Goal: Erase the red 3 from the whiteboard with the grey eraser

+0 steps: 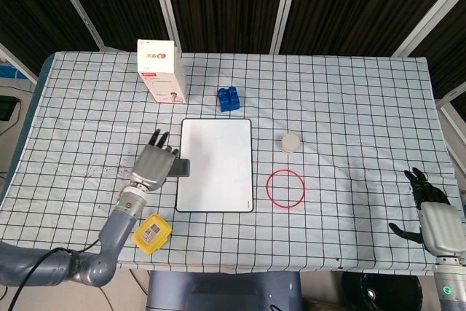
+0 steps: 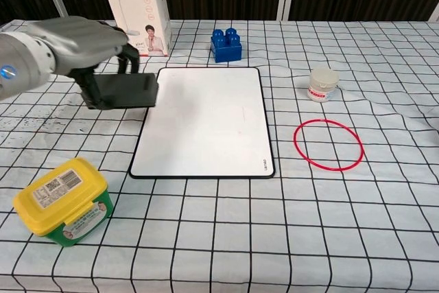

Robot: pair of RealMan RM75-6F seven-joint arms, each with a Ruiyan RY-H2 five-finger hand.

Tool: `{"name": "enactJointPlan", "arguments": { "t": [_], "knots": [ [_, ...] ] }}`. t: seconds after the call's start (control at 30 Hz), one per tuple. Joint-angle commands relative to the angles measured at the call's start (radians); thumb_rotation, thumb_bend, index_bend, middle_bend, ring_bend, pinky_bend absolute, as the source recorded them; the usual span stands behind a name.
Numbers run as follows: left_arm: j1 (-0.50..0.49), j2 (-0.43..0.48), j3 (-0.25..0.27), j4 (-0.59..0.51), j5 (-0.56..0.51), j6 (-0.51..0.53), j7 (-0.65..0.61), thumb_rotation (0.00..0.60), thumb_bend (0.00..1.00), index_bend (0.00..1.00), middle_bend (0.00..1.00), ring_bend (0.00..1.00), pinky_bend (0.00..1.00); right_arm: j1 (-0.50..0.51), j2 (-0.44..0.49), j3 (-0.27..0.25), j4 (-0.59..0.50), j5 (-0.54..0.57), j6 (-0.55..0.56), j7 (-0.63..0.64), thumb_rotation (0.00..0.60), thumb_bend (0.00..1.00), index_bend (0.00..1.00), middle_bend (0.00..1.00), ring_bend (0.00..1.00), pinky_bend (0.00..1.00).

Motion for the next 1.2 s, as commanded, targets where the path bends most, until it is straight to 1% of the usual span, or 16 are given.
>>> {"name": "enactJointPlan", "arguments": {
  "t": [0.03, 0.2, 0.3, 0.37, 0.5, 0.73, 0.83, 0.9, 0.97, 1.07, 1.13, 1.2],
  "knots": [
    [0.06, 0.084, 0.021, 0.008, 0.035, -0.02, -0.094, 0.6, 0.24, 0.39, 0.48, 0.05, 0.06, 0.0, -0.001, 0.0, -0.001, 0.0, 0.0, -0.002, 0.6, 0.07, 0.0, 0.05, 0.18, 0.2],
    [0.118, 0.149, 0.059, 0.057, 0.083, -0.065, -0.196, 0.6, 0.24, 0.39, 0.48, 0.05, 0.06, 0.002, -0.005, 0.0, 0.001, -0.005, 0.003, -0.012, 0.6, 0.07, 0.0, 0.05, 0.18, 0.2],
    [0.147, 0.162, 0.08, 0.089, 0.12, -0.089, -0.246, 0.6, 0.24, 0.39, 0.48, 0.05, 0.06, 0.002, -0.007, 0.0, 0.002, -0.007, 0.006, -0.017, 0.6, 0.07, 0.0, 0.05, 0.18, 0.2],
    [0.162, 0.16, 0.089, 0.117, 0.146, -0.115, -0.284, 0.6, 0.24, 0.39, 0.48, 0.05, 0.06, 0.001, -0.008, 0.0, 0.002, -0.007, 0.007, -0.019, 0.6, 0.07, 0.0, 0.05, 0.18, 0.2],
    [0.175, 0.142, 0.088, 0.161, 0.178, -0.155, -0.33, 0.6, 0.24, 0.39, 0.48, 0.05, 0.06, 0.001, -0.008, 0.0, 0.003, -0.008, 0.009, -0.02, 0.6, 0.07, 0.0, 0.05, 0.18, 0.2],
    [0.184, 0.104, 0.081, 0.203, 0.178, -0.181, -0.308, 0.6, 0.23, 0.37, 0.47, 0.05, 0.06, 0.001, -0.007, 0.001, 0.006, -0.005, 0.007, -0.013, 0.6, 0.07, 0.0, 0.05, 0.18, 0.2],
    [0.186, 0.107, 0.08, 0.198, 0.176, -0.17, -0.271, 0.6, 0.17, 0.3, 0.44, 0.05, 0.06, 0.001, -0.006, 0.001, 0.006, -0.007, 0.008, -0.01, 0.6, 0.07, 0.0, 0.05, 0.18, 0.2],
    [0.187, 0.117, 0.081, 0.18, 0.162, -0.165, -0.235, 0.6, 0.12, 0.23, 0.39, 0.03, 0.06, 0.001, -0.005, 0.001, 0.006, -0.006, 0.006, -0.01, 0.6, 0.07, 0.0, 0.05, 0.18, 0.2],
    [0.187, 0.127, 0.081, 0.162, 0.148, -0.164, -0.214, 0.6, 0.07, 0.15, 0.31, 0.01, 0.05, 0.001, -0.005, 0.001, 0.006, -0.006, 0.006, -0.01, 0.6, 0.07, 0.0, 0.05, 0.18, 0.2],
    [0.188, 0.143, 0.078, 0.135, 0.137, -0.164, -0.198, 0.6, 0.04, 0.05, 0.24, 0.0, 0.05, 0.001, -0.005, 0.0, 0.005, -0.007, 0.006, -0.011, 0.6, 0.07, 0.0, 0.05, 0.18, 0.2],
    [0.188, 0.161, 0.078, 0.108, 0.127, -0.165, -0.185, 0.6, 0.04, 0.02, 0.21, 0.0, 0.05, 0.001, -0.005, 0.0, 0.005, -0.007, 0.006, -0.012, 0.6, 0.07, 0.0, 0.05, 0.18, 0.2],
    [0.19, 0.18, 0.075, 0.08, 0.127, -0.162, -0.18, 0.6, 0.03, 0.02, 0.21, 0.0, 0.05, 0.001, -0.005, 0.0, 0.004, -0.005, 0.006, -0.012, 0.6, 0.07, 0.0, 0.05, 0.18, 0.2]
  ]
}}
